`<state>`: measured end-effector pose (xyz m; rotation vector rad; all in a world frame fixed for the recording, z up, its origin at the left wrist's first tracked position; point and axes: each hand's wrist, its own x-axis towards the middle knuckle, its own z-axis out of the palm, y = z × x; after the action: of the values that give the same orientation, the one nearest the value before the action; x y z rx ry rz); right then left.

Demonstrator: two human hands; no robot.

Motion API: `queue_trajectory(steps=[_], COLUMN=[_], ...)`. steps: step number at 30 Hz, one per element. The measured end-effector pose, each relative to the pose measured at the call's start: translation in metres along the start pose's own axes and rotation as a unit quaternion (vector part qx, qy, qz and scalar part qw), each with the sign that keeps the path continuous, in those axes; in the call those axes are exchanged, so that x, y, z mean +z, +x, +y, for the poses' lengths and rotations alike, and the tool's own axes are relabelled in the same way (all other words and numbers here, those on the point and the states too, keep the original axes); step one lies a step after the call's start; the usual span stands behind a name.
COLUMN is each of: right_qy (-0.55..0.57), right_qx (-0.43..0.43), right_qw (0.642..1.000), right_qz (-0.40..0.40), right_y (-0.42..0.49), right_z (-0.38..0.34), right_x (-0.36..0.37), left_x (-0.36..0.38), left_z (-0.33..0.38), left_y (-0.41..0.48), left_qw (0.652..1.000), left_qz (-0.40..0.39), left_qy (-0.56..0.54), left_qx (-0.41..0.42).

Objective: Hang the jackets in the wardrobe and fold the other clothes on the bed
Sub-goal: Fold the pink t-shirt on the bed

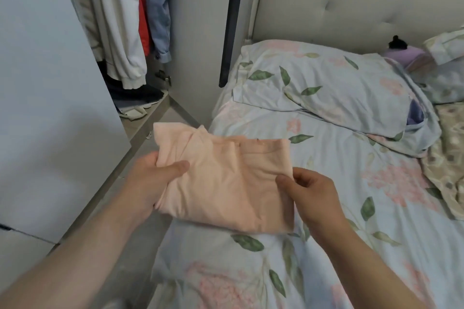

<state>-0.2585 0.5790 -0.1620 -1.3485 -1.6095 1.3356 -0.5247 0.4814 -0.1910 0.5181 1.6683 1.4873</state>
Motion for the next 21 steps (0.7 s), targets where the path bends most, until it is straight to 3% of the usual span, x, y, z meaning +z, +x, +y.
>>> queue_trajectory(steps=[5, 9, 15, 21], right_qy=[0.032, 0.051, 0.034, 0.016], right_qx=[-0.012, 0.011, 0.044, 0.066], right_qw=[0.999, 0.998, 0.998, 0.997], right_qz=[0.038, 0.038, 0.041, 0.025], right_y=[0.090, 0.133, 0.153, 0.133], right_z=[-0.011, -0.023, -0.088, -0.195], right_x=[0.048, 0.085, 0.104, 0.109], left_x=[-0.015, -0.036, -0.065, -0.086], left_z=[0.018, 0.025, 0.074, 0.184], left_y=[0.099, 0.140, 0.140, 0.097], left_qw=[0.998, 0.996, 0.997, 0.993], left_qz=[-0.035, -0.012, 0.064, 0.093], left_qy=[-0.052, -0.065, 0.002, 0.076], left_qx=[-0.021, -0.055, -0.030, 0.004])
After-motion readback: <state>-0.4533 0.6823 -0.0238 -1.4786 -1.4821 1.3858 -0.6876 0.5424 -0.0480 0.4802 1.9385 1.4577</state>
